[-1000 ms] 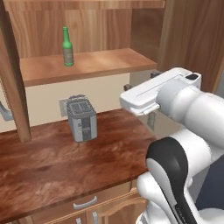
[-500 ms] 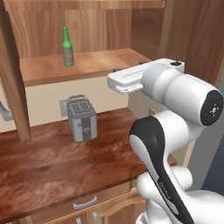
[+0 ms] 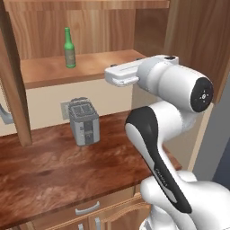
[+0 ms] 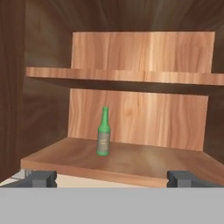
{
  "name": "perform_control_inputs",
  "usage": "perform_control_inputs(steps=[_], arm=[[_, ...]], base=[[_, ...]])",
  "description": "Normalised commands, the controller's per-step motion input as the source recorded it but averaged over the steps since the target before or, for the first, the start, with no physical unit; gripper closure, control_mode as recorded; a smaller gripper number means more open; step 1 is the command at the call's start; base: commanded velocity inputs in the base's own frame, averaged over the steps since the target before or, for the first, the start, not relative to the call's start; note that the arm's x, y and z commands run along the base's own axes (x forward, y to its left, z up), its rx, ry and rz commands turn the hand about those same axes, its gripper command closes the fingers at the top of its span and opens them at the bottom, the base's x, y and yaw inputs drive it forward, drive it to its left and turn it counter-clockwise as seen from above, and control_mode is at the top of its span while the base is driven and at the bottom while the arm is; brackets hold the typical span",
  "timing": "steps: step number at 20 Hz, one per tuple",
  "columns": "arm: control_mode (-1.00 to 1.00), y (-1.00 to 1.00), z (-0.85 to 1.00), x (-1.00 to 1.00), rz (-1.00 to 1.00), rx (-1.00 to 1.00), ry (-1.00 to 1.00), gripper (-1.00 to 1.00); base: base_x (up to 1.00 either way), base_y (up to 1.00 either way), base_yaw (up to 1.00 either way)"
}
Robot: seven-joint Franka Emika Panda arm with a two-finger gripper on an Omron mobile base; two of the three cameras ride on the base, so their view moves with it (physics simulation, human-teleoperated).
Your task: Get the candle and the beer from the cabinet and move them to the dining counter.
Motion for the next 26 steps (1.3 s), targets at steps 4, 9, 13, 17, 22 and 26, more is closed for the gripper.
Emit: perform_control_inputs(steps=[4,9,13,17,22,26], arm=[[-1.00,0.00,0.00,0.07,0.00,0.00,0.00,-1.00],[-1.00,0.00,0.00,0.00,0.00,0.00,0.00,-1.00],[-1.00,0.14,-0.01,0.21,0.00,-0.03,0.00,-1.00],[-1.00,0.18,-0.03,0.40,0.00,-0.01,0.00,-1.00],[-1.00,0.07,0.00,0.47,0.00,0.00,0.06,-1.00],[-1.00,0.11,0.00,0.48,0.00,0.00,0.02,-1.00]], base=[[0.00,0.00,0.00],[0.00,0.00,0.00],[0.00,0.00,0.00],[0.00,0.00,0.00],[0.00,0.00,0.00],[0.00,0.00,0.00]])
